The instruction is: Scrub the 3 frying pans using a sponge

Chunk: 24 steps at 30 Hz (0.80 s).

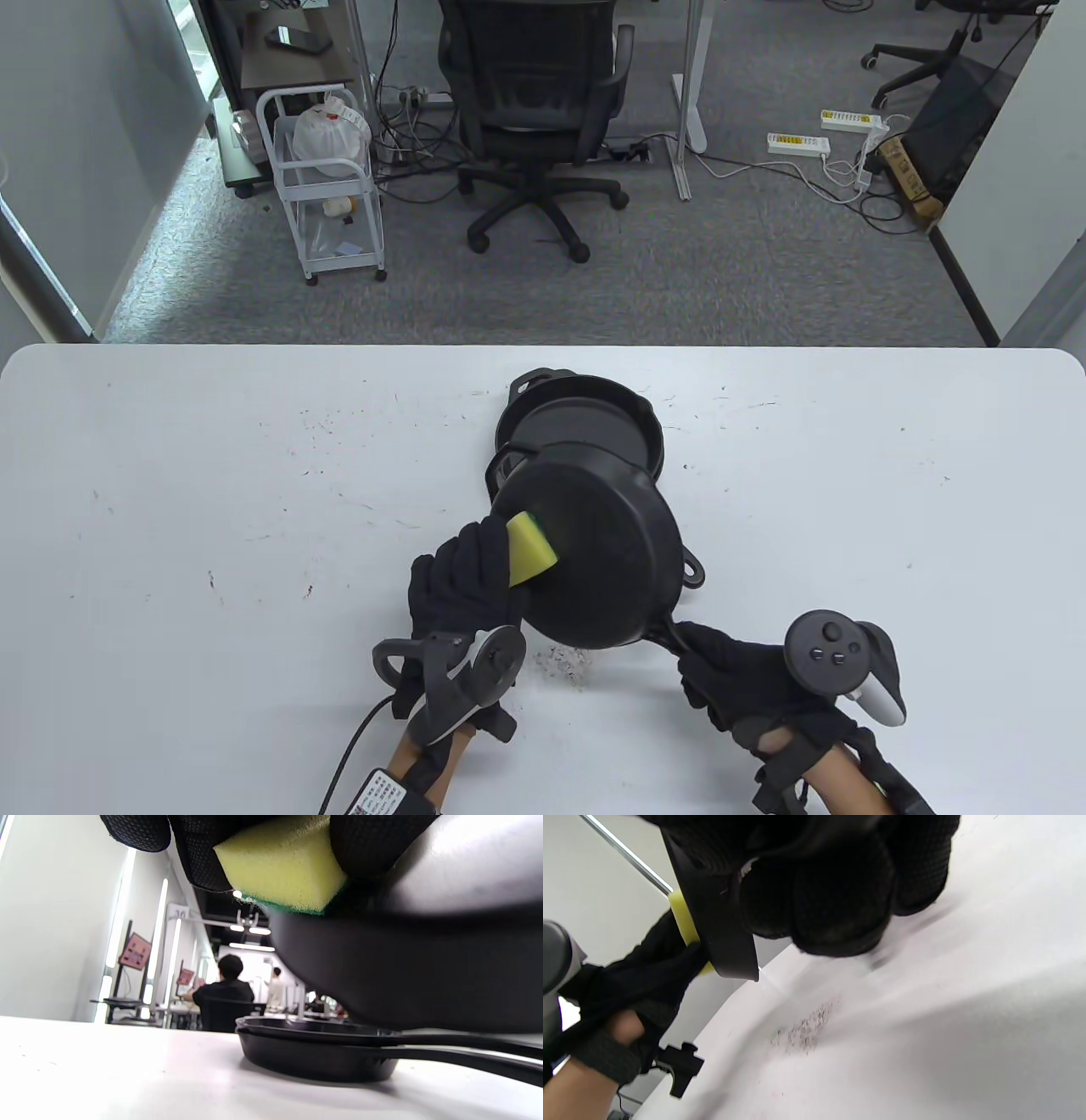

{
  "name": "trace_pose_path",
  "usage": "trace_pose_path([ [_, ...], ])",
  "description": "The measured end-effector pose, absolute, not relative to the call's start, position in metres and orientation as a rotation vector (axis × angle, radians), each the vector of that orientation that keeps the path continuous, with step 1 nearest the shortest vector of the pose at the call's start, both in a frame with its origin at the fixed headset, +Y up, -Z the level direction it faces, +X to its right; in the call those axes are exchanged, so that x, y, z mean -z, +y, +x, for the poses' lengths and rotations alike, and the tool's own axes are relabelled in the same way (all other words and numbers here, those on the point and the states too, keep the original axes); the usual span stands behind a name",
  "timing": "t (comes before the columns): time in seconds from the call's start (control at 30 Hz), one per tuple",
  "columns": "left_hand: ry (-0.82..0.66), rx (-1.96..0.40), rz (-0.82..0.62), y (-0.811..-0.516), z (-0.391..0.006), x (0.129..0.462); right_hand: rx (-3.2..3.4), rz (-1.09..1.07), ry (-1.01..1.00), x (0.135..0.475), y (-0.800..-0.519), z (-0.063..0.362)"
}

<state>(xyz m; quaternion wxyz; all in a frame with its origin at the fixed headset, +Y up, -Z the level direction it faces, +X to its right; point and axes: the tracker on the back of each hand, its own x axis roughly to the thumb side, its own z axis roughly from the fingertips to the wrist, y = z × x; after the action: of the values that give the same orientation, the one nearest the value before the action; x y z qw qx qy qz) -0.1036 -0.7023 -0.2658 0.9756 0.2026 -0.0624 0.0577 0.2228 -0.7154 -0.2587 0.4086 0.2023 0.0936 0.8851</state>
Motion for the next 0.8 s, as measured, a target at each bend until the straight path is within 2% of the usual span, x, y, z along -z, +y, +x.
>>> trace_pose_path([
  [0.13, -0.179, -0.075, 0.329, -0.708, -0.099, 0.27, -2.198, 0.397, 0.043, 0.259, -0.71, 0.239],
  [0.2, -0.166, -0.088, 0.315, -0.711, -0.1, 0.271, -2.297, 0.317, -0.141, 0.261, -0.702, 0.248],
  [0.27, -0.166, -0.085, 0.302, -0.711, -0.101, 0.272, -2.358, 0.237, -0.235, 0.267, -0.695, 0.252],
  [0.4, -0.157, -0.083, 0.305, -0.711, -0.101, 0.272, -2.428, 0.196, -0.262, 0.297, -0.683, 0.248],
  [0.6, -0.149, -0.071, 0.294, -0.71, -0.102, 0.273, -2.7, 0.2, -0.258, 0.346, -0.681, 0.221],
  [0.8, -0.13, -0.062, 0.292, -0.709, -0.106, 0.274, -2.794, 0.276, -0.041, 0.402, -0.701, 0.195],
])
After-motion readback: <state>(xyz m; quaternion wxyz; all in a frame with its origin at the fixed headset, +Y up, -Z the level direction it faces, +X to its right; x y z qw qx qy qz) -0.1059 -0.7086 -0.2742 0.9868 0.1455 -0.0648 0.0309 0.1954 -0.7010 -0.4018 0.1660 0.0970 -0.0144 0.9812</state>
